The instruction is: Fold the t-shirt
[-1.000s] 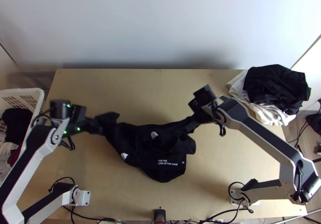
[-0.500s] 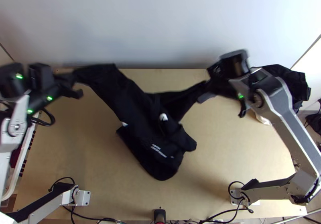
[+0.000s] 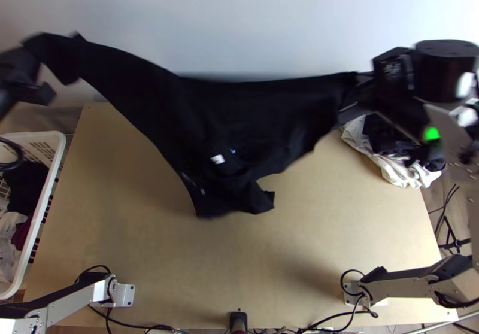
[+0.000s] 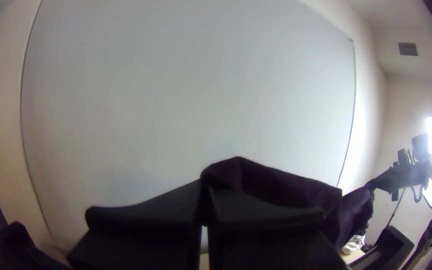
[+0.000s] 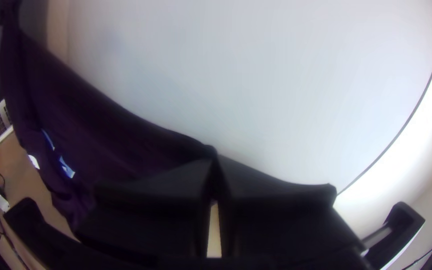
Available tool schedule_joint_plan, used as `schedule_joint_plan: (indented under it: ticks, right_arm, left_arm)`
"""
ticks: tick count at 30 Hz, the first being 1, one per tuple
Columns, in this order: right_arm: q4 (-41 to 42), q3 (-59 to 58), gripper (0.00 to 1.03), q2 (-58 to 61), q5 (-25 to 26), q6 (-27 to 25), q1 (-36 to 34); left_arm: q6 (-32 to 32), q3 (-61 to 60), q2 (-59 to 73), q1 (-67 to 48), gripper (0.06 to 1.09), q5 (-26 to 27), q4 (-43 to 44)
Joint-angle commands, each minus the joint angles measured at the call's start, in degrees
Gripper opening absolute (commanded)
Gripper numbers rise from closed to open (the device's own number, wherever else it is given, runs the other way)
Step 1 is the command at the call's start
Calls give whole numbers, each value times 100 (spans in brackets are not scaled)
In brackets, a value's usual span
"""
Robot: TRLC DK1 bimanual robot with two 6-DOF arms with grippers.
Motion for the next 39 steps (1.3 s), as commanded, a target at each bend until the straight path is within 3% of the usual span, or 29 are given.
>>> schedule_joint_plan:
  ticks: [1,8,20,35,39]
  right_arm:
    - [67,360,3,-314,305,-222,-31]
    - [120,368,3,-630,411,-257,-31]
    - [128,157,3,-560,420,-424,48]
    - [867,166,3,-1008,754,-380,-268]
    - [955,166,3,-1167,833,-442,-365]
  left_arm:
    - [-194,808,41,507,9,-11,132]
    - [-405,904,-285,726,9,-11,458]
    - [-449,904,-619,867,9,-11,273]
    - [-344,843,-917,876,9,-11,299]
    - [-335,711,-900,858,9,341,159]
